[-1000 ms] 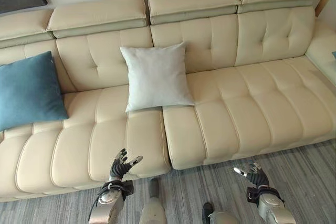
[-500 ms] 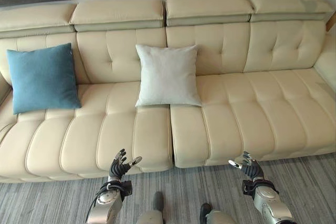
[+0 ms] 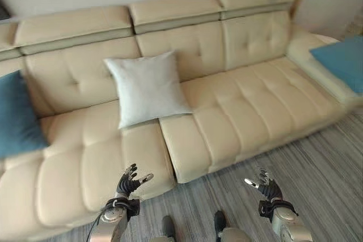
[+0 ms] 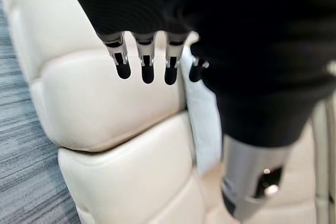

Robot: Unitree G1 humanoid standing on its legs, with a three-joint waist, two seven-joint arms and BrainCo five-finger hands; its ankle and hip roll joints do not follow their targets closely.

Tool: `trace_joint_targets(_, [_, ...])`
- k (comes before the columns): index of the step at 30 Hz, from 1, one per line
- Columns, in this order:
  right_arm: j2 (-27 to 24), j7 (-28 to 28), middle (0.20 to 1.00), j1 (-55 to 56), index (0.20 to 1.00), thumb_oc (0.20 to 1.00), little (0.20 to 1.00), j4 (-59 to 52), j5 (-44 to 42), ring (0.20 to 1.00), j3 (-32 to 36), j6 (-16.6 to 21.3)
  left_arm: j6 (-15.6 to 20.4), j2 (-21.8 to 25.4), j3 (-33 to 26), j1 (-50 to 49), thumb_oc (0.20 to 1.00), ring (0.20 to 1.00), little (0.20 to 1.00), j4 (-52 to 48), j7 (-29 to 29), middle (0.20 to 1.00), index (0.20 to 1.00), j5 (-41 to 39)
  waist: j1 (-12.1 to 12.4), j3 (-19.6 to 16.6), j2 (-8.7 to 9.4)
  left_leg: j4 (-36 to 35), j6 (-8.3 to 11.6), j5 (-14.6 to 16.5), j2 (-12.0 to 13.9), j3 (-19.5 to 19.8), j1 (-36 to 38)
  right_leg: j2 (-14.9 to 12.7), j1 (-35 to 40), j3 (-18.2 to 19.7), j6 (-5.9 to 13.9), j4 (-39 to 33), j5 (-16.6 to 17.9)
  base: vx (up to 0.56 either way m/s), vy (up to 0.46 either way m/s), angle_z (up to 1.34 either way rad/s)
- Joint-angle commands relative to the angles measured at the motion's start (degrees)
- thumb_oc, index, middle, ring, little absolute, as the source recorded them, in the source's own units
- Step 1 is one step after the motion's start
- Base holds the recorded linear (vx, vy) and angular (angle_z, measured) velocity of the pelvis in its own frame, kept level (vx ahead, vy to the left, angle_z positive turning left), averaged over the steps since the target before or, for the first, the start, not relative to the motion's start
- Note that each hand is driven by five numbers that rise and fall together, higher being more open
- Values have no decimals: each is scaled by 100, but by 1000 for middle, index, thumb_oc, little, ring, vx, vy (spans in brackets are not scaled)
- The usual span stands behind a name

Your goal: Pick up all the scattered cushions and arrange them neatly on the sofa.

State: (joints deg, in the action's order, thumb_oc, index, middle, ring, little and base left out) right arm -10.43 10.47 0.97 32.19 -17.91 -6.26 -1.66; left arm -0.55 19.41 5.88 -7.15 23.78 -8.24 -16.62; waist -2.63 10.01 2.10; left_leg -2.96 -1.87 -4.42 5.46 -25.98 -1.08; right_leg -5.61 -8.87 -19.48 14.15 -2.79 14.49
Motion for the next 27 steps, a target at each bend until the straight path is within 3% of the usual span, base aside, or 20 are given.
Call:
trace_joint_targets(1, [-324, 105, 1000, 162, 1000, 1000, 1000, -358, 154, 1000, 280, 135, 128, -64, -204, 81, 1000, 1000, 1000, -167, 79, 1000, 1000, 152, 69, -80, -85, 117, 305, 877, -63, 117, 377, -1045, 140, -1155, -618, 1623, -1577, -8, -55, -240])
trace_joint_targets(2, [-344, 102, 1000, 185, 1000, 1000, 1000, -379, 199, 1000, 273, 96, 97, -134, -230, 53, 1000, 1000, 1000, -158, 124, 1000, 1000, -18, 98, -100, -66, 213, 289, 958, -53, -147, 451, -1183, 205, -1591, -604, 1681, -1510, 10, -50, -148])
trace_joint_targets(4, [-368, 90, 1000, 231, 1000, 1000, 1000, -385, 234, 1000, 267, 63, 72, -221, -223, 82, 1000, 1000, 1000, -126, 152, 1000, 1000, -208, 75, -122, -31, 264, 303, 1015, -74, -276, 484, -1217, 290, -1735, -579, 1529, -1503, 30, -115, -136])
trace_joint_targets(8, [-408, 92, 1000, 298, 1000, 1000, 1000, -403, 179, 1000, 233, 9, 86, -385, -150, 213, 1000, 1000, 1000, -32, 139, 1000, 1000, -571, -87, -130, -29, 558, 455, 1041, 132, -469, 480, -993, 337, -1397, -625, 1107, -1540, 89, -226, -62])
trace_joint_targets(12, [-540, 76, 1000, 353, 1000, 1000, 1000, -469, 133, 1000, 213, 30, 89, -467, -79, 213, 1000, 1000, 1000, -61, 143, 1000, 1000, -741, -264, -86, -105, 1655, 648, 1194, 646, -668, 381, -648, 506, -1063, -881, 833, -1807, 164, -220, -43])
trace_joint_targets(13, [-588, 85, 1000, 313, 1000, 1000, 1000, -486, 121, 1000, 179, 55, 103, -476, -74, 202, 1000, 1000, 1000, -89, 124, 1000, 1000, -780, -228, -24, -126, 2168, 758, 1008, 789, -494, 260, -480, 563, -882, -975, 763, -1895, 392, -265, -106])
trace_joint_targets(14, [-711, 37, 1000, 202, 1000, 1000, 1000, -610, 199, 1000, 55, 65, 218, -604, -89, 92, 1000, 1000, 1000, -165, 17, 1000, 1000, -1016, 16, 87, -150, 2932, 679, 974, 358, 934, -369, -185, 697, -281, -1126, 501, -1978, 341, -183, -138])
trace_joint_targets(15, [-713, 36, 1000, 203, 1000, 1000, 1000, -609, 199, 1000, 57, 65, 219, -606, -87, 91, 1000, 1000, 1000, -165, 16, 1000, 1000, -1017, 12, 83, -155, 2941, 674, 986, 358, 939, -376, -186, 695, -284, -1122, 502, -1982, 250, -69, -182])
trace_joint_targets(16, [-725, 13, 1000, 179, 1000, 1000, 1000, -621, 209, 1000, 40, 71, 231, -665, -97, 55, 1000, 1000, 1000, -172, -3, 1000, 1000, -1075, 85, 110, -102, 2807, 550, 965, 105, 1230, -566, -216, 664, -138, -1116, 430, -1877, 68, 26, -164])
trace_joint_targets(18, [-738, -14, 1000, 133, 1000, 1000, 1000, -558, 229, 1000, -6, 83, 217, -742, -113, 6, 1000, 1000, 1000, -145, -7, 1000, 1000, -1101, 225, 127, -86, 2487, 490, 1134, -77, 1720, -764, -181, 700, 202, -1030, 317, -1869, 209, 38, -168])
trace_joint_targets(20, [-767, -21, 1000, 51, 1000, 1000, 1000, -483, 220, 1000, -69, 136, 224, -774, -93, -36, 1000, 1000, 1000, -119, -21, 1000, 1000, -1108, 446, 171, -134, 1592, 542, 863, -419, 2516, -1038, 14, 795, 600, -978, 205, -1891, 308, 51, -77])
trace_joint_targets(21, [-779, -14, 1000, 10, 1000, 1000, 1000, -452, 233, 1000, -93, 152, 225, -772, -77, -24, 1000, 1000, 1000, -93, -28, 1000, 1000, -1093, 493, 199, -172, 1256, 581, 621, -464, 2720, -1112, 87, 829, 701, -975, 194, -1922, 153, 33, -69])
trace_joint_targets(22, [-779, -14, 1000, 7, 1000, 1000, 1000, -451, 233, 1000, -92, 153, 225, -772, -77, -21, 1000, 1000, 1000, -92, -28, 1000, 1000, -1093, 485, 186, -168, 1227, 580, 592, -471, 2726, -1120, 80, 812, 694, -975, 191, -1914, 226, 69, -76])
trace_joint_targets(23, [-798, 44, 1000, -75, 1000, 1000, 1000, -383, 208, 1000, -138, 188, 225, -718, -9, 50, 1000, 1000, 1000, -37, -44, 1000, 1000, -1026, 597, 267, -257, 711, 639, 75, -488, 2929, -1568, 240, 945, 845, -1005, 117, -1988, 233, 62, -79])
trace_joint_targets(27, [-826, 98, 1000, -134, 1000, 1000, 1000, -317, 251, 1000, -165, 170, 253, -668, 0, 106, 1000, 1000, 1000, 30, -38, 1000, 1000, -934, 750, 377, -328, 246, 739, -205, -518, 2815, -1758, 350, 1216, 1091, -1026, 39, -2165, 244, 95, -52])
